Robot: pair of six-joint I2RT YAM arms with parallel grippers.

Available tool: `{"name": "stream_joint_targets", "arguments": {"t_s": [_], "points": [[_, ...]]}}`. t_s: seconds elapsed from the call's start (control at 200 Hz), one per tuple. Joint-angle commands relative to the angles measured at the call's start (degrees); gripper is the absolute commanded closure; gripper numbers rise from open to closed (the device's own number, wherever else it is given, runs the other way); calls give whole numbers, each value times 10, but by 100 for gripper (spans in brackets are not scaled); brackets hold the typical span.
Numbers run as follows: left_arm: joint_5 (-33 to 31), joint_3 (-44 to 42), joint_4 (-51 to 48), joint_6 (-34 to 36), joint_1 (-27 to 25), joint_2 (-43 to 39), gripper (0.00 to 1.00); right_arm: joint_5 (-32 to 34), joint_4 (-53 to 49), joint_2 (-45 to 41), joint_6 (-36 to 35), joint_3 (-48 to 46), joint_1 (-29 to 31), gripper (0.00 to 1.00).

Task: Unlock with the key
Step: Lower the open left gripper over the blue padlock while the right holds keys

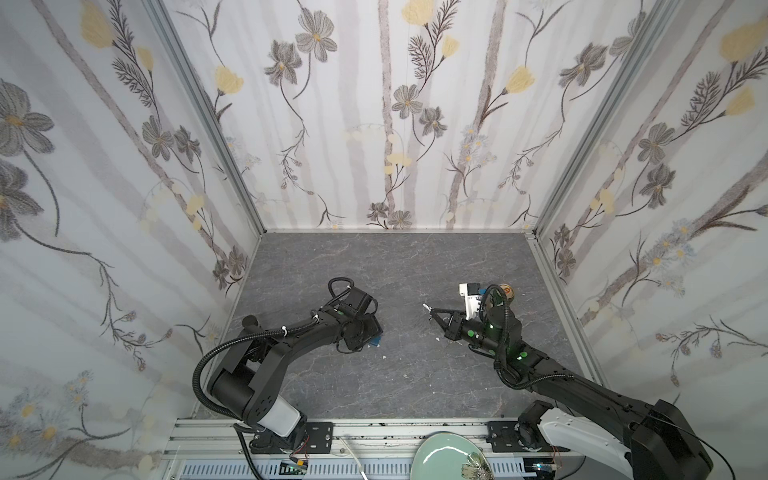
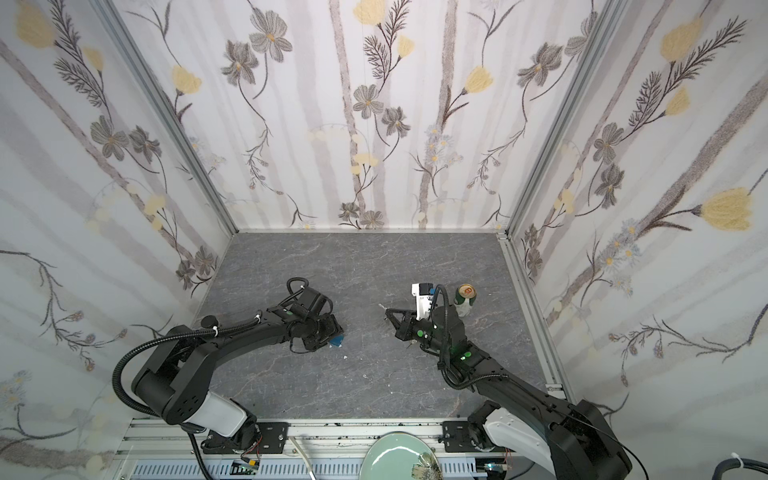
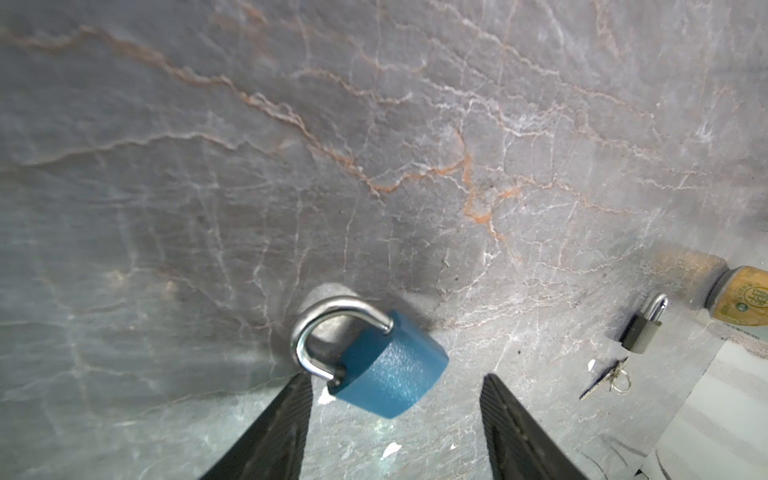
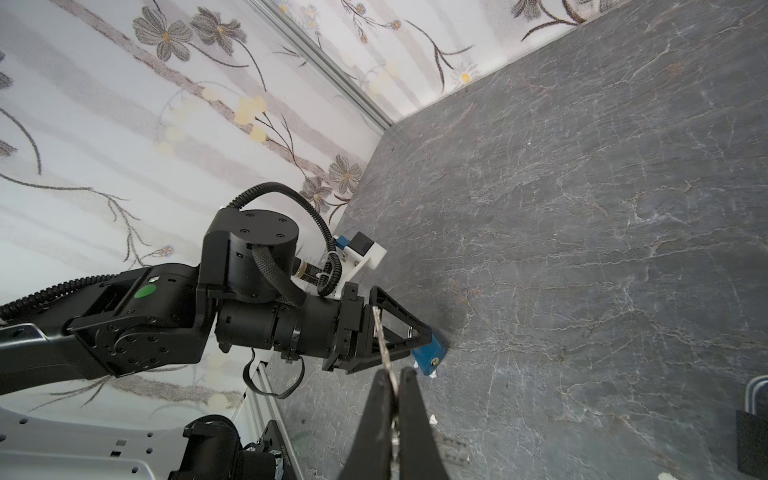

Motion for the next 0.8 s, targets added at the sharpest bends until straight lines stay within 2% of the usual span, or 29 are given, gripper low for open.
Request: {"name": "stream_joint_targets", "arguments": {"t_s": [0.0,0.385,0.585,0.684,0.794], "points": [[-5,7,11,1,0,7,33,9,25,0,5,0,0,100],[-17,54,-9,34,0,27,34,19,12,-14,2,-6,0,100],[-26,39,-28,36,1,-22,34,16,12,-13,-1,-9,0,100],[-18,20,-8,35,0,-65,40,5,24,-8,-1,-9,1,100],[-14,7,9,38,0,-114,42,-1,30,-2,-1,-4,2,100]]}}
